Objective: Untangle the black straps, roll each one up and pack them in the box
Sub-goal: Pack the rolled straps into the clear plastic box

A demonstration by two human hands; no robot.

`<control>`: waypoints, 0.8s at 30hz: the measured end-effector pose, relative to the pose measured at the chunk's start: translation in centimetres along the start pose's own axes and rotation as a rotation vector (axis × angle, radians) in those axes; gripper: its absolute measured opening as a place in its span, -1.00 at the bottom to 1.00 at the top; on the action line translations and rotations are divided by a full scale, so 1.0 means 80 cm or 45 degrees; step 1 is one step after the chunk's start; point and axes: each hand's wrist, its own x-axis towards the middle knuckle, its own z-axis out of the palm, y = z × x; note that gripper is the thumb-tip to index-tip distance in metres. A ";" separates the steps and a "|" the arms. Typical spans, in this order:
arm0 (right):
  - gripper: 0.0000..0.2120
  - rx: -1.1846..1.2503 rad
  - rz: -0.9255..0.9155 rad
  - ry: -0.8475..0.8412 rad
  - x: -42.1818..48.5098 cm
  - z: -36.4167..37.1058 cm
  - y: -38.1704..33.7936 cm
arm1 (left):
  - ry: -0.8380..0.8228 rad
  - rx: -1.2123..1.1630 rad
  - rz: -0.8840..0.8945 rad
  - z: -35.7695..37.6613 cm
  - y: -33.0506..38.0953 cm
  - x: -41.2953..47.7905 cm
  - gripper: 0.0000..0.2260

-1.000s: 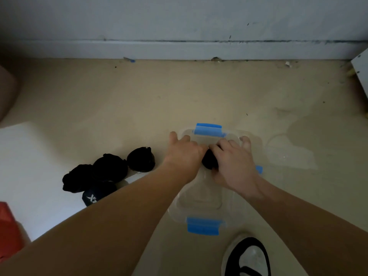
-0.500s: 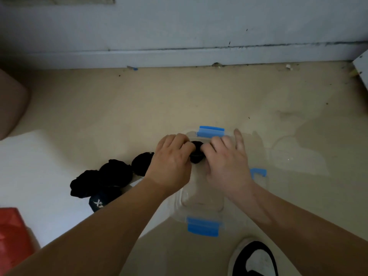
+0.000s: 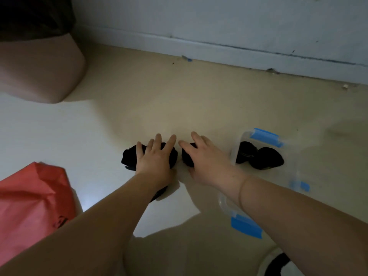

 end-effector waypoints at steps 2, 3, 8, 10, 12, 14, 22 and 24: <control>-0.28 -0.049 0.041 -0.029 0.015 0.010 0.004 | -0.018 0.066 0.037 0.000 0.001 0.004 -0.18; -0.33 -0.042 0.054 -0.026 0.021 0.013 0.006 | -0.036 0.082 0.043 -0.002 0.001 0.007 -0.20; -0.42 0.134 0.087 0.092 0.027 0.008 0.007 | -0.012 0.076 0.057 -0.013 -0.002 0.022 -0.34; -0.42 0.244 0.094 0.268 0.013 -0.010 0.008 | 0.098 -0.008 0.028 -0.017 -0.002 0.024 -0.39; -0.41 0.355 0.104 0.418 -0.009 -0.038 0.013 | 0.221 -0.179 -0.024 -0.030 0.004 0.021 -0.38; -0.40 0.415 0.151 0.477 -0.040 -0.065 0.026 | 0.319 -0.361 -0.041 -0.050 0.018 0.017 -0.32; -0.23 0.415 0.415 -0.150 -0.159 -0.095 0.132 | 0.293 -0.952 0.179 -0.131 0.129 -0.002 -0.49; -0.26 0.345 0.413 -0.210 -0.161 -0.069 0.147 | 0.020 -0.996 0.325 -0.142 0.159 -0.007 -0.60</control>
